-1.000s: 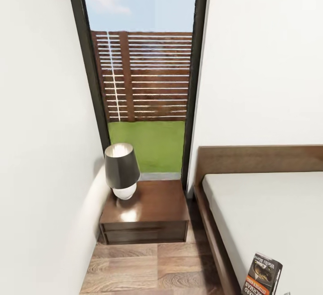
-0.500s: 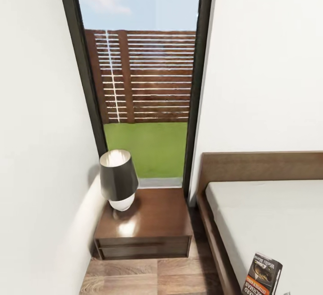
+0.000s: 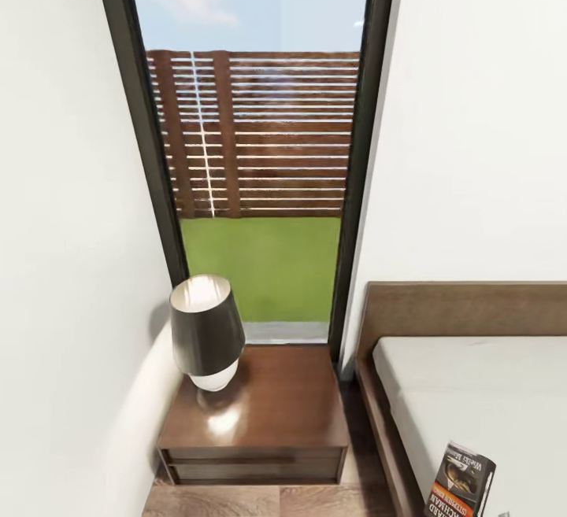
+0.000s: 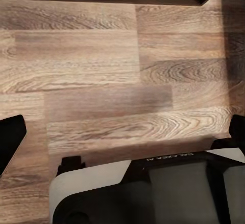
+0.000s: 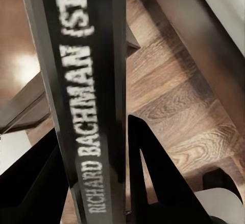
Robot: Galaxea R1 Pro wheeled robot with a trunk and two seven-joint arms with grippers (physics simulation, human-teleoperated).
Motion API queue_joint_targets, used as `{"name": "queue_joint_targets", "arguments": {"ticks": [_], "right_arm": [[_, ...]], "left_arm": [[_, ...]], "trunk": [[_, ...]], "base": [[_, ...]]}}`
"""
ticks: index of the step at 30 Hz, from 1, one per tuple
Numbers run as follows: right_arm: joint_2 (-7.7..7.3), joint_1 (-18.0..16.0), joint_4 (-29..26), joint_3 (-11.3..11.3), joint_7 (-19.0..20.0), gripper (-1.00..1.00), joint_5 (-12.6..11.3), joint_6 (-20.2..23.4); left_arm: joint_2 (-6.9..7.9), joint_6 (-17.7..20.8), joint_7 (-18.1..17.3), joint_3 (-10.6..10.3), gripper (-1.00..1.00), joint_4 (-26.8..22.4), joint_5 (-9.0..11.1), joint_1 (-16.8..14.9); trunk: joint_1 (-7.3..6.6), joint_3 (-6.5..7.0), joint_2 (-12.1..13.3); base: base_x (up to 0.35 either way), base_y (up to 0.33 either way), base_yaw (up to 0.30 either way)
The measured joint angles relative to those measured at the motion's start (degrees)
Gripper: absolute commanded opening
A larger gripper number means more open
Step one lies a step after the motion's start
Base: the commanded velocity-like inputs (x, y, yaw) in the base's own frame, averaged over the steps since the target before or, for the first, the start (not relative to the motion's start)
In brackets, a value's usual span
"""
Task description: In the bedroom, move the book from the bed onto either nightstand, and place the two sandals side by side next to the bed.
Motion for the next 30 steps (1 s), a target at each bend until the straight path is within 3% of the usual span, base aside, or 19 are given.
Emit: {"name": "queue_joint_targets", "arguments": {"ticks": [9,18,30], "right_arm": [[0.03,0.0,0.0,0.0,0.0,-1.0,0.0,0.0],[0.0,0.0,0.0,-0.1,0.0,-1.0,-0.1,0.0],[0.0,0.0,0.0,-0.1,0.0,-1.0,-0.1,0.0]], "left_arm": [[0.0,0.0,0.0,0.1,1.0,0.0,0.0,0.0],[0.17,0.1,0.0,0.2,1.0,0.0,0.3,0.0],[0.09,0.1,0.0,0.2,1.0,0.0,0.3,0.0]], "trunk": [[0.01,0.0,0.0],[0.03,0.0,0.0],[-2.6,2.16,4.8]], "base": [[0.273,0.0,0.0],[0.02,0.0,0.0],[0.0,0.0,0.0]]}}
